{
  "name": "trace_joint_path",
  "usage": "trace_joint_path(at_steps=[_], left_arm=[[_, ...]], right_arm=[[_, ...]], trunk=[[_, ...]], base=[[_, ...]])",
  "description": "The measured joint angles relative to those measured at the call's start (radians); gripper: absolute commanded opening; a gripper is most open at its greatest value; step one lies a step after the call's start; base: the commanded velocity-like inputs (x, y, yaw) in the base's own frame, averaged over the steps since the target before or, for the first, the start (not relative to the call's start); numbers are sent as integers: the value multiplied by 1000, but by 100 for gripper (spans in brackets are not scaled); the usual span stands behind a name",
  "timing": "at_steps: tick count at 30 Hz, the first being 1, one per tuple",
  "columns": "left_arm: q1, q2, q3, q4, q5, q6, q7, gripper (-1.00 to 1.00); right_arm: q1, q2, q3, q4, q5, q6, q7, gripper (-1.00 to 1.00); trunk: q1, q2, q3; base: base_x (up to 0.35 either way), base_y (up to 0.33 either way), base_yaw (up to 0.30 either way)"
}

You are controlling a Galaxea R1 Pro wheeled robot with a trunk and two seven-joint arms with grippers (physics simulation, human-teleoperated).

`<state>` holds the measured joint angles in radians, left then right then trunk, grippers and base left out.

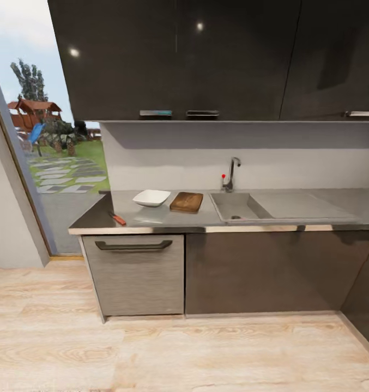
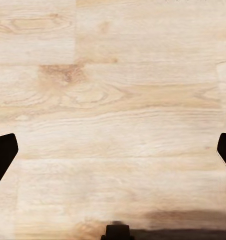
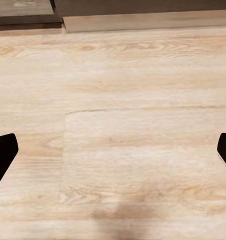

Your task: In the kitchen, take the Vidalia onion out of the sink, dice it on the chopping board with the paring knife, put the diced onion into the bowl on the countertop, then place both the paring knife and the chopping board into the sink.

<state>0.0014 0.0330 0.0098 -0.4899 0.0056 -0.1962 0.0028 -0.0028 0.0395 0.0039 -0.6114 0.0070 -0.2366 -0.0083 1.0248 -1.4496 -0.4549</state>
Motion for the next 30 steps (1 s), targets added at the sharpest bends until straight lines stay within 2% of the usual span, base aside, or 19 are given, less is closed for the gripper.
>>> trace_joint_path(at_steps=[7,13,30], left_arm=[[0,1,0,0,0,0,0,100],[0,1,0,0,0,0,0,100],[0,1,0,1,0,0,-1,100]], right_arm=[[0,0,0,0,0,0,0,100],[0,-2,2,-1,0,0,1,100],[0,-18,-2,-1,0,1,2,100]], trunk=[[0,0,0],[0,0,0],[0,0,0]], base=[[167,-260,262],[39,-50,207],[1,-1,9]])
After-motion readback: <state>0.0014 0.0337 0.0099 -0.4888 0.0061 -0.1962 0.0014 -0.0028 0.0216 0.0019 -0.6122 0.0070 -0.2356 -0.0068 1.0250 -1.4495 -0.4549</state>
